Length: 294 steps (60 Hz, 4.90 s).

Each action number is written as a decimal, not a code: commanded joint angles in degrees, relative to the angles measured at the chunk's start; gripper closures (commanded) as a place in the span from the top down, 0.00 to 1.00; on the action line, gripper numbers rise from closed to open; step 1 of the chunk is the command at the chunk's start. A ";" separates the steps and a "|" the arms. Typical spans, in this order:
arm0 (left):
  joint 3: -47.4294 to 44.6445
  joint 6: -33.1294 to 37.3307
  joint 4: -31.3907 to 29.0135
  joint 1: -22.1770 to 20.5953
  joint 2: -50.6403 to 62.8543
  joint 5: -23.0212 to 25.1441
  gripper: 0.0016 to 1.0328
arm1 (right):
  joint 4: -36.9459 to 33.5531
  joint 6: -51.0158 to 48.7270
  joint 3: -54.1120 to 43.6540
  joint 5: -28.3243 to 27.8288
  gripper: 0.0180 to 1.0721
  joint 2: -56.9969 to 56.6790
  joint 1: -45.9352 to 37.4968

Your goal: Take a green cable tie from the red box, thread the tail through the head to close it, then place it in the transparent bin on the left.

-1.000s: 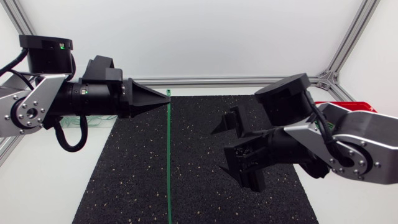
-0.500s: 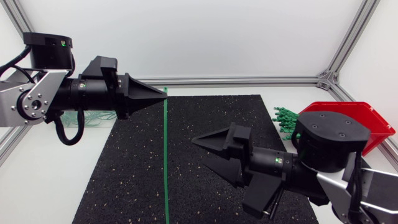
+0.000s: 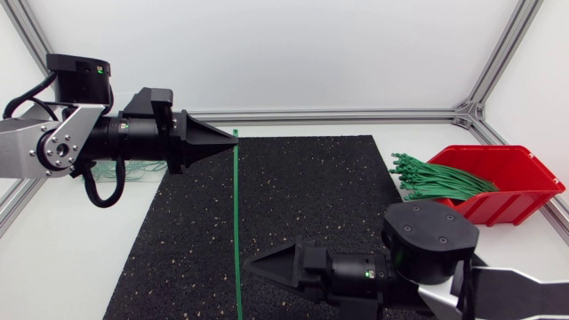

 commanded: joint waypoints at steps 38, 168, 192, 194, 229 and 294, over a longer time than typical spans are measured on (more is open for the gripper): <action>2.57 -0.43 0.01 1.56 3.25 1.38 0.03 | 6.15 -1.16 4.03 -5.58 0.55 11.27 4.92; -0.42 0.45 0.98 1.38 -0.62 1.73 0.03 | 8.52 24.42 0.16 -7.43 0.05 8.55 -0.45; -3.49 1.60 2.56 -0.29 -4.49 0.41 0.03 | 11.95 41.56 -1.33 -7.34 0.05 8.02 -0.88; -3.49 1.60 2.73 -0.55 -4.49 0.32 0.03 | 12.04 42.26 -1.42 -7.25 0.05 7.93 -0.88; -5.87 1.68 4.23 -4.68 -6.60 -4.42 0.03 | -16.71 89.72 10.36 -27.29 0.05 1.52 -5.37; -19.05 4.85 20.14 -15.84 -23.03 -17.34 0.03 | -61.35 167.59 40.77 -44.96 0.05 -6.66 -13.10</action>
